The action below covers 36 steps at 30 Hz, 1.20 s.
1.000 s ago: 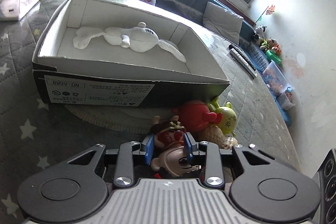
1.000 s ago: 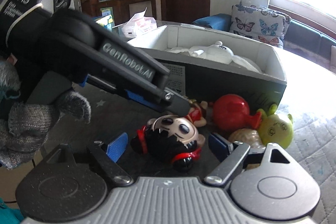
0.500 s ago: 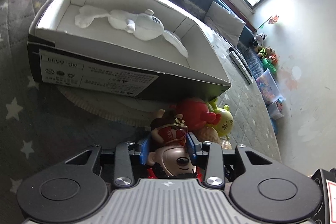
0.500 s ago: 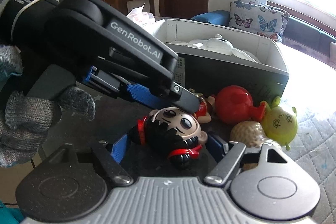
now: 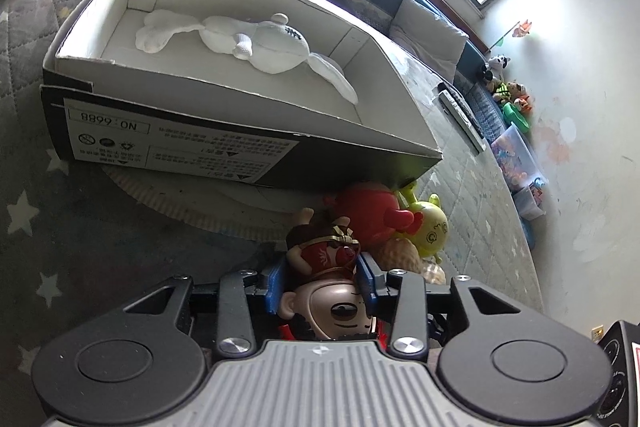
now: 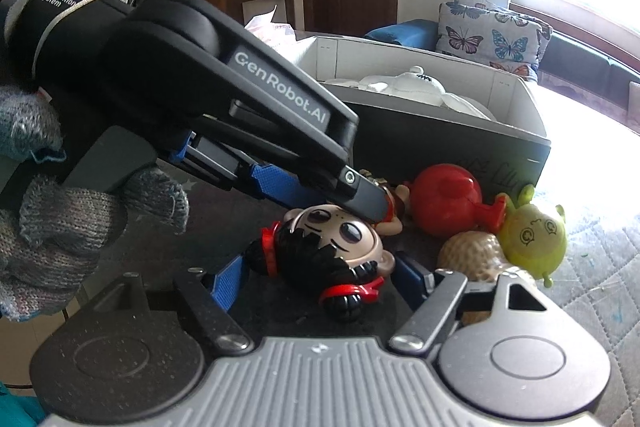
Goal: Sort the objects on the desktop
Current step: 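Lift the figurine into the shoebox beside the bunny and release it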
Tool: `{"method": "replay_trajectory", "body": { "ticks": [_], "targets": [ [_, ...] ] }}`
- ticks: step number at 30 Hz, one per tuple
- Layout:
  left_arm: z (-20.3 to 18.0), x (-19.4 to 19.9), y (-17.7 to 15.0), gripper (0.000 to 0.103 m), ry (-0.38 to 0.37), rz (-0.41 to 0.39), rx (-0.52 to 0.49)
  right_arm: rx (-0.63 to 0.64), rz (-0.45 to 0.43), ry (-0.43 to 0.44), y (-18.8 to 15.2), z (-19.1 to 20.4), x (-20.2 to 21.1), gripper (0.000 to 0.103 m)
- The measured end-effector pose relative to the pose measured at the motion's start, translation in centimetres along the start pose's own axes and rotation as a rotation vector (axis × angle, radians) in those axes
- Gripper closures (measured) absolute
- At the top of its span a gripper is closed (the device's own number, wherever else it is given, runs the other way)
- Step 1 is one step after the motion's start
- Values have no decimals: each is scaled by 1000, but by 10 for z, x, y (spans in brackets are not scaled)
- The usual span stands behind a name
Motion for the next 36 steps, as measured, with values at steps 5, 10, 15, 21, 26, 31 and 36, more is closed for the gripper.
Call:
{"method": "replay_trajectory", "body": {
  "ticks": [5, 10, 15, 21, 26, 31, 36],
  "targets": [
    [-7, 10, 2, 62, 5, -16, -16, 27, -9, -7, 3, 5, 7, 24],
    [-20, 27, 16, 63, 3, -60, -48, 65, -44, -22, 16, 8, 17, 24],
    [-34, 44, 43, 63, -8, -128, -76, 116, -109, -45, 46, 8, 30, 24],
    [-45, 47, 89, 63, -12, -200, -113, 166, -166, -80, 86, -3, 27, 24],
    [-40, 30, 128, 63, -16, -217, -100, 189, -163, -97, 122, -22, 6, 24],
    [-21, -3, 153, 63, -27, -198, -57, 184, -105, -91, 149, -48, -31, 24],
    [3, -42, 162, 64, -52, -150, 19, 167, -7, -80, 154, -74, -73, 24]
  ]
}}
Point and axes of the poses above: each gripper's, at about its wrist camera, not at the fingertips, and x roughly against the way its jaws point, z to its left, y to its top, the point moved 5 cm from there along -x, roughly the way its jaws point, and after that the axes turned 14 degrees about -x, right-handed, at the moved point
